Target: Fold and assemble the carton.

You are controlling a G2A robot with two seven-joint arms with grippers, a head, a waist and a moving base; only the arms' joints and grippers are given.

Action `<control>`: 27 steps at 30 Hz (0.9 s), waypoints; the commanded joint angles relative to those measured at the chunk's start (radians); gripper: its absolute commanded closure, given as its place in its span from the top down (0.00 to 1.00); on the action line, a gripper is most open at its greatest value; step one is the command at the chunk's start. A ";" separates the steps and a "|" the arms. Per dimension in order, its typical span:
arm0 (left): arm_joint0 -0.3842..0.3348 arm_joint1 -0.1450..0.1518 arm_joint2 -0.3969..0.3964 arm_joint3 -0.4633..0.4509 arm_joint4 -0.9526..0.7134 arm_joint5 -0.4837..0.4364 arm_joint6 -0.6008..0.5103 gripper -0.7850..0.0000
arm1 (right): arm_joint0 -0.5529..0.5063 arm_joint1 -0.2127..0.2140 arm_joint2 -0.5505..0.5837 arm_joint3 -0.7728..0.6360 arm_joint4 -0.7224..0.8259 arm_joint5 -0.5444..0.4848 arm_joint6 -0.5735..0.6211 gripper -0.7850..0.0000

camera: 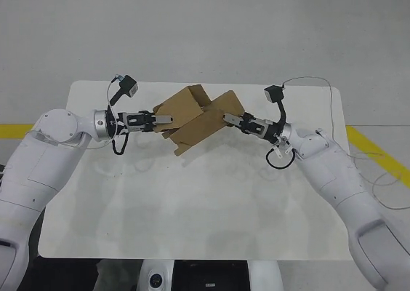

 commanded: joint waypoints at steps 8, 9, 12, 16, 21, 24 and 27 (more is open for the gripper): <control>0.009 0.002 -0.023 -0.033 0.078 -0.055 -0.031 0.00 | 0.019 0.060 0.094 -0.103 -0.038 0.008 0.113 1.00; 0.011 0.002 -0.025 -0.039 0.081 -0.058 -0.037 0.00 | 0.016 0.063 0.091 -0.127 -0.027 0.015 0.121 1.00; 0.017 0.003 -0.031 -0.055 0.099 -0.078 -0.059 0.00 | 0.010 0.069 0.068 -0.195 0.022 0.030 0.136 1.00; 0.027 0.005 -0.040 -0.071 0.096 -0.095 -0.089 0.00 | 0.017 0.070 0.013 -0.243 0.089 0.043 0.149 1.00; 0.037 0.006 -0.051 -0.086 0.085 -0.112 -0.127 0.00 | 0.041 0.064 -0.079 -0.260 0.154 0.053 0.159 0.72; 0.045 0.006 -0.057 -0.092 0.060 -0.119 -0.149 0.00 | 0.060 0.059 -0.133 -0.256 0.185 0.055 0.161 0.76; 0.051 0.005 -0.062 -0.094 0.045 -0.118 -0.166 0.00 | 0.080 0.055 -0.184 -0.251 0.204 0.050 0.156 0.79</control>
